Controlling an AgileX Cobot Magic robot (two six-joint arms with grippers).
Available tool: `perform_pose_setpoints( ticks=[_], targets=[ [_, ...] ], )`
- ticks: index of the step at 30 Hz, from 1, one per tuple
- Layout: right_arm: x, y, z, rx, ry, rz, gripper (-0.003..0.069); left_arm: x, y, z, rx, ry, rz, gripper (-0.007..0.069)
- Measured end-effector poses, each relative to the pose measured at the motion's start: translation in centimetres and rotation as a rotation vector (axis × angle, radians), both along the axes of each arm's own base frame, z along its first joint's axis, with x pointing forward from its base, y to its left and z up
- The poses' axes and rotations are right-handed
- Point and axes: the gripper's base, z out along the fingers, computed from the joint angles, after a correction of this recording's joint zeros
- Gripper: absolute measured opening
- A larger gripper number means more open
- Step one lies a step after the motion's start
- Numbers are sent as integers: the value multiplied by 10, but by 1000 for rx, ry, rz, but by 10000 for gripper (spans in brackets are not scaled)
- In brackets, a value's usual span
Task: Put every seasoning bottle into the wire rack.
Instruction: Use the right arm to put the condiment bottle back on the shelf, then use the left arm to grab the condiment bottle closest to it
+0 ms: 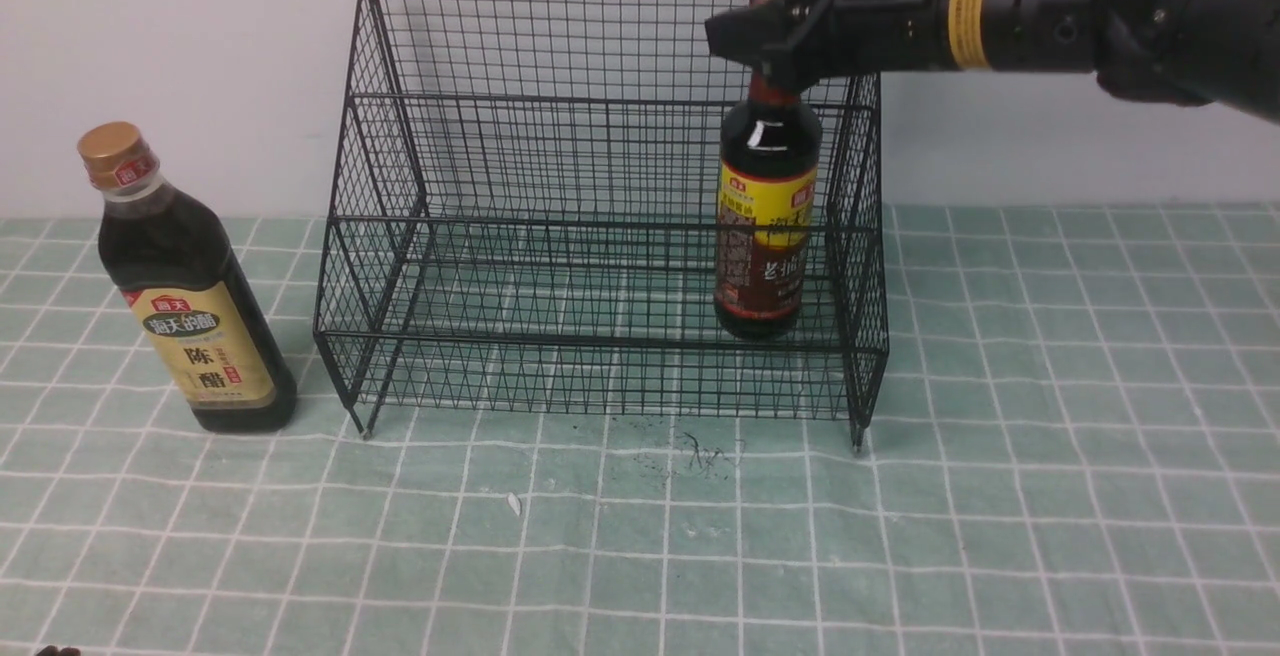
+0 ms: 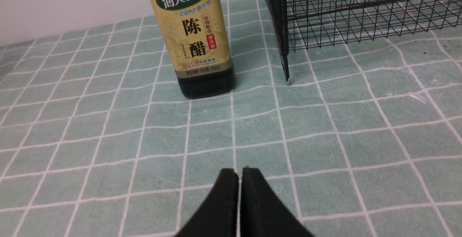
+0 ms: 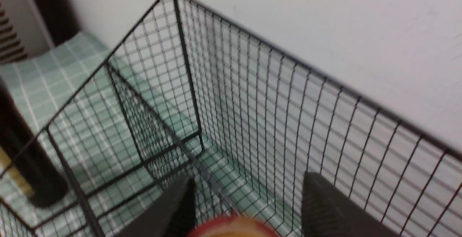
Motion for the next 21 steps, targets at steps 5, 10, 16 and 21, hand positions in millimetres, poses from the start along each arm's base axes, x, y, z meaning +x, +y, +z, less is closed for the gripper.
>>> perform_pose_setpoints(
  ticks=[5, 10, 16, 21],
  targets=[
    [-13, -5, 29, 28, -29, -26, 475, 0, 0, 0, 0, 0, 0, -6],
    [-45, -14, 83, 89, -122, -32, 428, 0, 0, 0, 0, 0, 0, -6],
    [-77, -24, 128, 51, -308, -23, 222, 0, 0, 0, 0, 0, 0, -6],
    [-86, -47, 151, -126, -559, -134, 20, 0, 0, 0, 0, 0, 0, -6]
  ],
)
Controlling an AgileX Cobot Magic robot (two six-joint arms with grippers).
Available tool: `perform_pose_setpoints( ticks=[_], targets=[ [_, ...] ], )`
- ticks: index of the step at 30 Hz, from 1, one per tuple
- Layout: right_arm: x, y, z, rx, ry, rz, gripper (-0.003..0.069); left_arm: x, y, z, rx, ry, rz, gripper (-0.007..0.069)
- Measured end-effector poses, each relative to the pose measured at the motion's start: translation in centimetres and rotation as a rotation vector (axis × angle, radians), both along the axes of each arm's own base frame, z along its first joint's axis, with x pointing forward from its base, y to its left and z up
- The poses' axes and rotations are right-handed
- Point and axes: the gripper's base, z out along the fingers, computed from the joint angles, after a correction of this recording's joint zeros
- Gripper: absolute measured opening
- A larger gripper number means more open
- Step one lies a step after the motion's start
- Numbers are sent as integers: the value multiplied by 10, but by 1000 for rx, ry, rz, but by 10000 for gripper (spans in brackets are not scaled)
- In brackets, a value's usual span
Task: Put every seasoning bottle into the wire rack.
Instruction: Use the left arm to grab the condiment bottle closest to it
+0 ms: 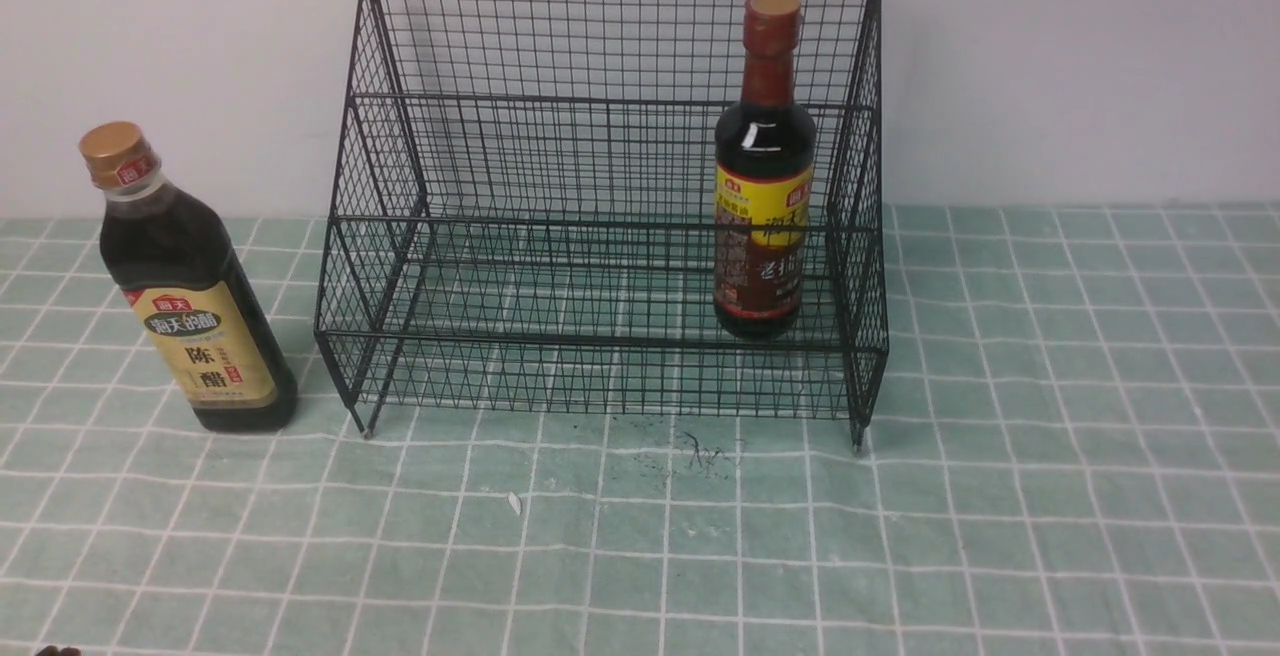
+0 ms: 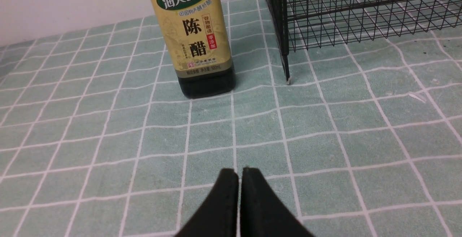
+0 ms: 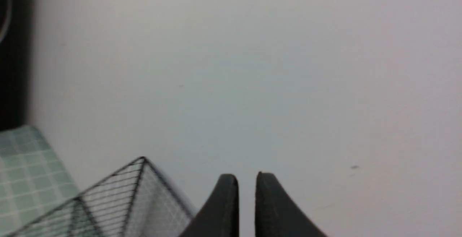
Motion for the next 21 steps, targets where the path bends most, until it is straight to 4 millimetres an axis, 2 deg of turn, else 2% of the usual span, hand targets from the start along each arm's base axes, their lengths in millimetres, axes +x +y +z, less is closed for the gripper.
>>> perform_pose_setpoints(
  ticks=[2, 4, 7, 10, 11, 13, 14, 15, 16, 18, 21],
  targets=[
    [1, -11, 7, -91, -107, -104, 0, 0, 0, 0, 0, 0, 0, -6],
    [5, -26, 13, -221, -225, -282, -10, 0, 0, 0, 0, 0, 0, -6],
    [10, -44, 16, -285, -269, -507, -13, 0, 0, 0, 0, 0, 0, -6],
    [9, -59, 13, -88, -118, -738, -14, 0, 0, 0, 0, 0, 0, -6],
    [6, -62, 7, 9, -2, -814, -13, 0, 0, 0, 0, 0, 0, -6],
    [-1, -62, -7, 91, 205, -891, -13, 0, 0, 0, 0, 0, 0, -6],
    [-4, -59, -16, 109, 322, -892, -13, 0, 0, 0, 0, 0, 0, -6],
    [-5, -58, -19, 107, 356, -901, -13, 0, 0, 0, 0, 0, 0, -6],
    [-11, -49, -31, 109, 521, -859, -15, 0, 0, 0, 0, 0, 0, -6],
    [-23, -29, -42, 115, 694, -715, -15, 0, 0, 0, 0, 0, 0, -6],
    [-54, -5, -35, 179, 752, -472, -15, 0, 0, 0, 0, 0, 0, -6]
  ],
)
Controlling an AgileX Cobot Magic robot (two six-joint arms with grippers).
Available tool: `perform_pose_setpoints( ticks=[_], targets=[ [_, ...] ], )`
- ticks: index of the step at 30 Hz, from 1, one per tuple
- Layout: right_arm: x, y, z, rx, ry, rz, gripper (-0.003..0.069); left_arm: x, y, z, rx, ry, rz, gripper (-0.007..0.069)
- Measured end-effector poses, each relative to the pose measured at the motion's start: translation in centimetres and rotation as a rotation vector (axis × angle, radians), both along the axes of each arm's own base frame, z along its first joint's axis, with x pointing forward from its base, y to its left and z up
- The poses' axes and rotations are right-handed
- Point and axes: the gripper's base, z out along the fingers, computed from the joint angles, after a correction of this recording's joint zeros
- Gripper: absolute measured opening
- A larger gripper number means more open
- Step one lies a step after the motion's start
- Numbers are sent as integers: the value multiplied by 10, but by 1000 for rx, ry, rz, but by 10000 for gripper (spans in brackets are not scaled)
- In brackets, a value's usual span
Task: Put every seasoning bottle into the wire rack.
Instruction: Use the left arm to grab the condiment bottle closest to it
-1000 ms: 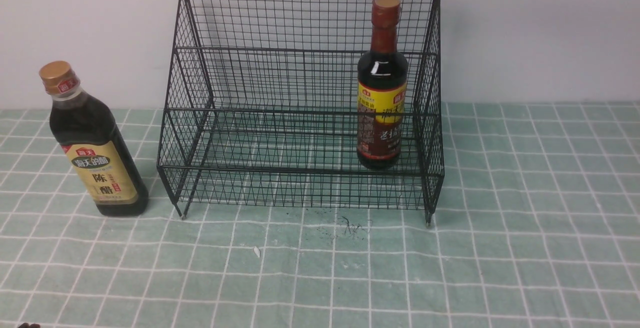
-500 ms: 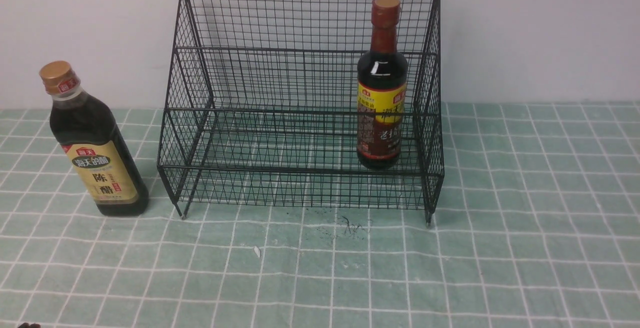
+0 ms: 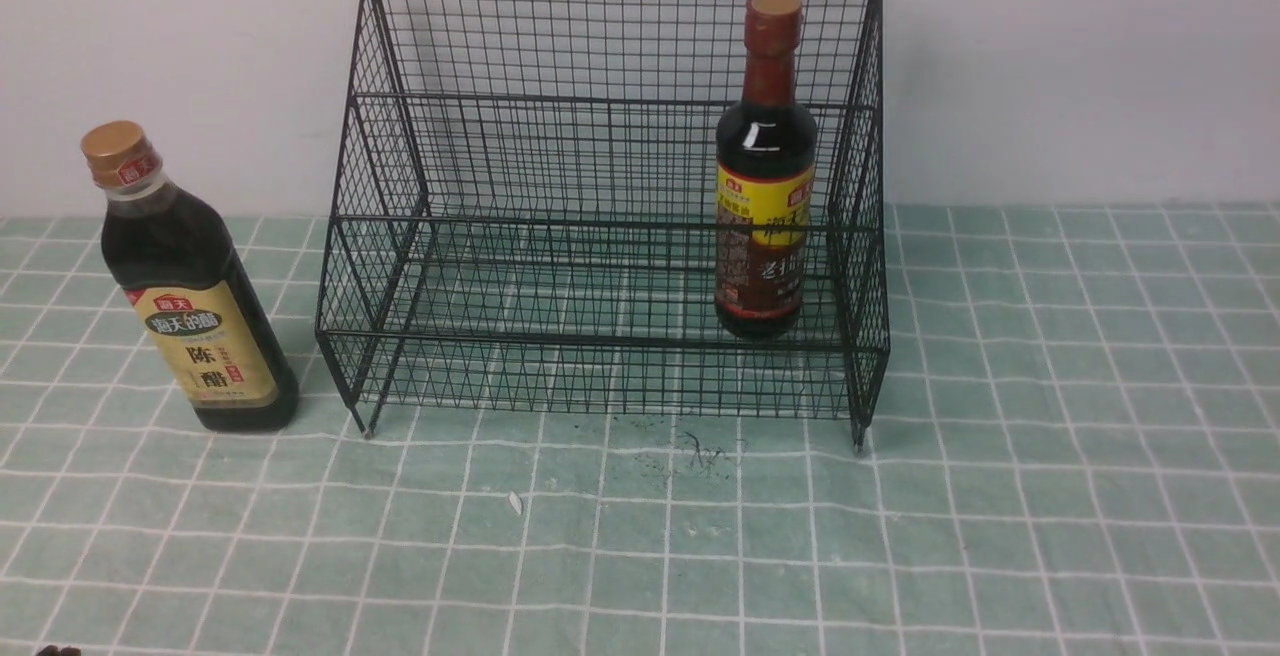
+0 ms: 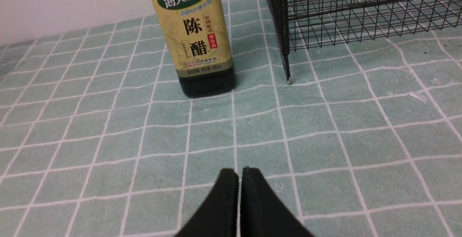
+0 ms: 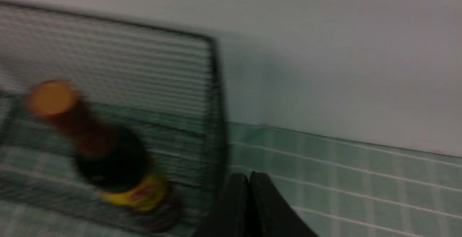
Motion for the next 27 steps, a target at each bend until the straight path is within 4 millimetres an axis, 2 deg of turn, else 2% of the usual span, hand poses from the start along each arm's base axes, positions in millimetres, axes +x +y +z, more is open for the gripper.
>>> perform_pose_setpoints(
  ticks=[2, 3, 4, 6, 7, 9, 10, 13, 17, 27],
  targets=[
    [-12, 2, 5, 39, -36, 32, -15, 0, 0, 0, 0, 0, 0, -6],
    [-34, -2, 17, 94, -128, 63, -15, 0, 0, 0, 0, 0, 0, -6],
    [-46, -5, 20, 122, -185, 75, -15, 0, 0, 0, 0, 0, 0, -6],
    [-58, -9, 20, 152, -256, 87, -15, 0, 0, 0, 0, 0, 0, -6],
    [-74, -16, 16, 184, -327, 95, -15, 0, 0, 0, 0, 0, 0, -6],
    [-84, -20, 16, 210, -393, 101, -15, 0, 0, 0, 0, 0, 0, -6],
    [-94, -24, 5, 226, -430, 107, -15, 0, 0, 0, 0, 0, 0, -6],
    [-117, -34, -8, 258, -501, 114, -15, 0, 0, 0, 0, 0, 0, -6],
    [-134, -42, -20, 260, -525, 117, -15, 0, 0, 0, 0, 0, 0, -6],
    [-168, -64, -37, 98, -610, 111, -15, 0, 0, 0, 0, 0, 0, -6]
  ],
)
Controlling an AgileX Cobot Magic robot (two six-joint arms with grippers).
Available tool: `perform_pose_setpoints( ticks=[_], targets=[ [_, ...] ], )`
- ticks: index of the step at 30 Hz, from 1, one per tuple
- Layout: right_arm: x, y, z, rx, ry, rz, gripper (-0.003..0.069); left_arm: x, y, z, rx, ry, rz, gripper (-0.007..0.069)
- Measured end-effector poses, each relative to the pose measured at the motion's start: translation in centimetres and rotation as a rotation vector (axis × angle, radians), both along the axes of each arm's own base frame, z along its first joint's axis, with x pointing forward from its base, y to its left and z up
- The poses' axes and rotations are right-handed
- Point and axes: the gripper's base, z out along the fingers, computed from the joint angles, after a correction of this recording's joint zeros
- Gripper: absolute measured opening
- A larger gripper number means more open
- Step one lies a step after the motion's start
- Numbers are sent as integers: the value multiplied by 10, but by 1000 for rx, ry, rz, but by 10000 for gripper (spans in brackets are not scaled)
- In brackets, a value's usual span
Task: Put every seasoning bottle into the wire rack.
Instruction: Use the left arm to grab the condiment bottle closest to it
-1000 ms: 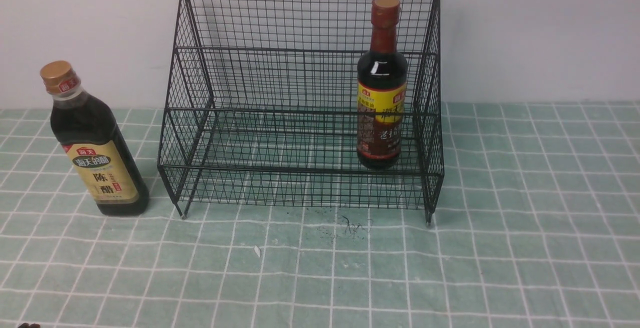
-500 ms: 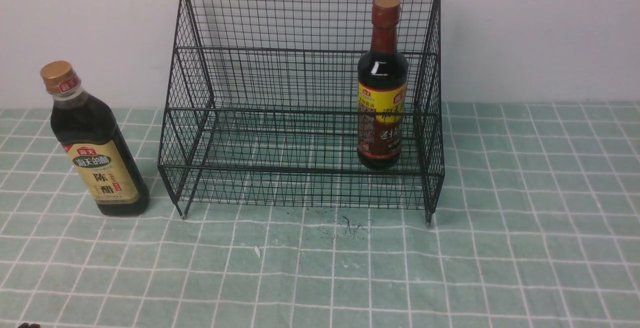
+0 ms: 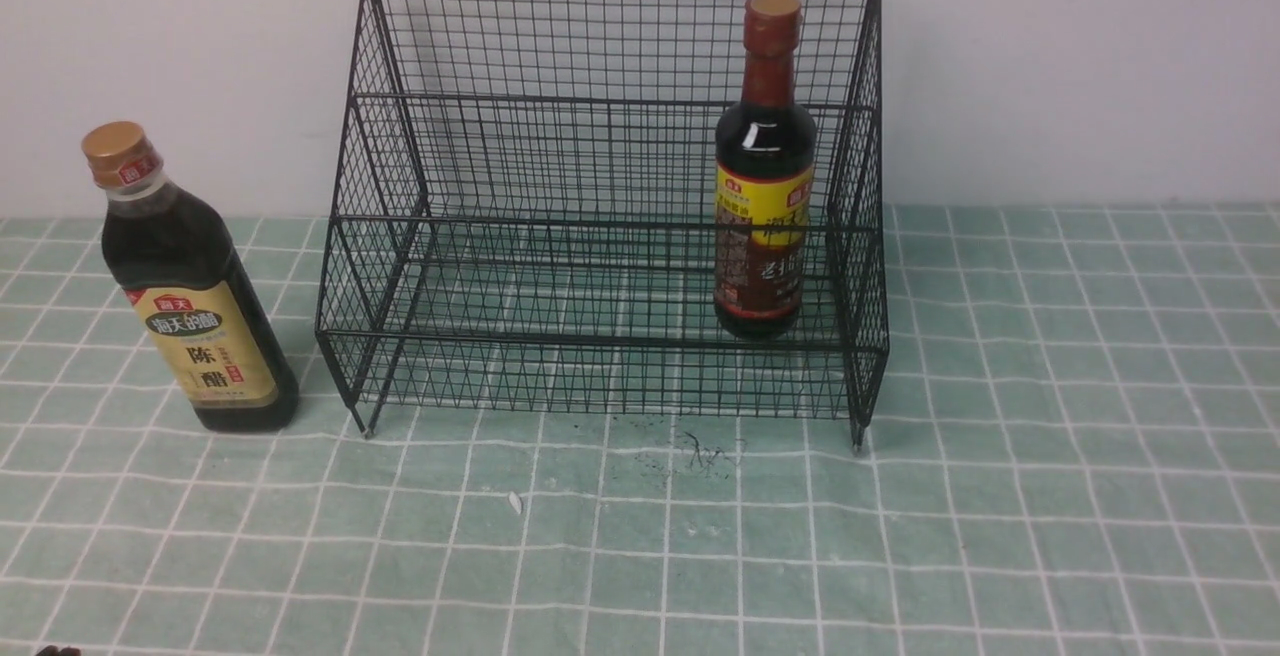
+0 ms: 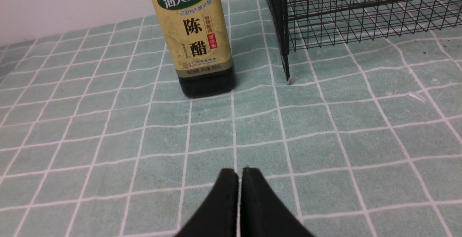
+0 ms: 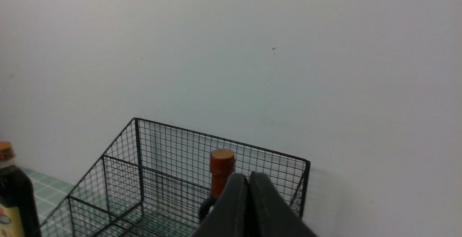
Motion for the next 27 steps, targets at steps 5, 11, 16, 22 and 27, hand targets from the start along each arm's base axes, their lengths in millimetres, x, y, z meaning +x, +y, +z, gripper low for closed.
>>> perform_pose_setpoints(
  ticks=[5, 11, 16, 22, 27],
  targets=[
    [-24, -30, -52, -6, 27, -192, -15, 0, 0, 0, 0, 0, 0, -6],
    [-47, -48, -147, -28, 133, -362, -15, 0, 0, 0, 0, 0, 0, -6],
    [-59, -52, -210, -32, 189, -423, -15, 0, 0, 0, 0, 0, 0, -6],
    [-62, -54, -222, -26, 272, -449, -15, 0, 0, 0, 0, 0, 0, -6],
    [-62, -54, -222, -13, 272, -449, -15, 0, 0, 0, 0, 0, 0, -6]
  ],
)
